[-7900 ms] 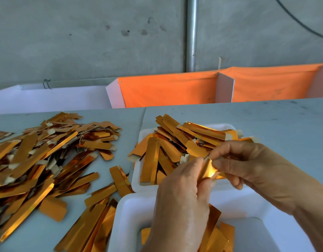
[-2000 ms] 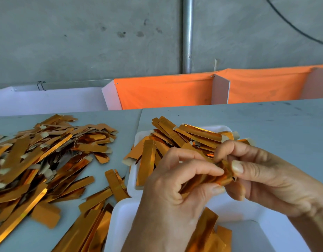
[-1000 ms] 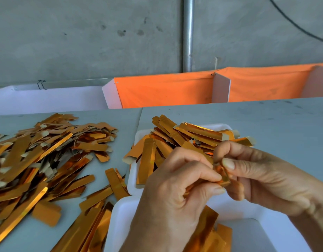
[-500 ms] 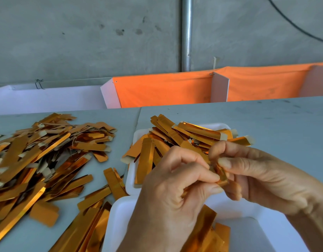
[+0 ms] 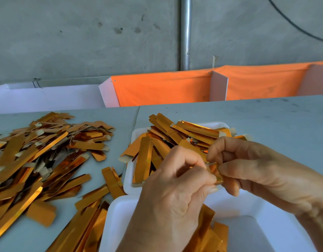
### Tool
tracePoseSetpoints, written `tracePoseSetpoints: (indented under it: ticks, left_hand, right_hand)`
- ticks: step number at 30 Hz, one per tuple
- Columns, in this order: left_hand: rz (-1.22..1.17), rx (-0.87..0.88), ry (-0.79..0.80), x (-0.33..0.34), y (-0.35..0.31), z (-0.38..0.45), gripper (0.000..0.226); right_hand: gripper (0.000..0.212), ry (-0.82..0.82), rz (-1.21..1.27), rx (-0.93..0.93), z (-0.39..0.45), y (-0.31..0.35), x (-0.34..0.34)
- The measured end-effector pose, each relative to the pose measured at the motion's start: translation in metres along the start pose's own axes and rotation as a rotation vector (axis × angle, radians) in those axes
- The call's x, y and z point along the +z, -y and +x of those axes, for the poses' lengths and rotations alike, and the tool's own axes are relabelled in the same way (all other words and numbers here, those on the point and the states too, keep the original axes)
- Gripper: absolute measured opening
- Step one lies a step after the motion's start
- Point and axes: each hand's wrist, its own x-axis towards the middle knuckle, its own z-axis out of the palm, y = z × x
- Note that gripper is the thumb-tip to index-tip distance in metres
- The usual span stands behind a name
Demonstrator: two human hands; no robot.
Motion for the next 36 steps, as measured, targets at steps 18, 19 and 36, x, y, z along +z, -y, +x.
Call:
tracePoseSetpoints:
  ticks: [18,19,36]
  left_hand:
    - [-0.114,-0.040,-0.003,-0.002,-0.002,0.001,0.011]
    - [-0.148,-0.053,-0.008,-0.003,-0.003,0.001,0.012]
    - [-0.227,-0.056,0.024,-0.007,-0.005,0.004,0.014]
  right_hand:
    - [0.033,0.159,0.151,-0.014,0.003,-0.010,-0.016]
    - [0.032,0.187,0.197,-0.008,0.002,-0.009,-0.016]
    - [0.031,0.221,0.246,0.007,-0.001,-0.008,-0.018]
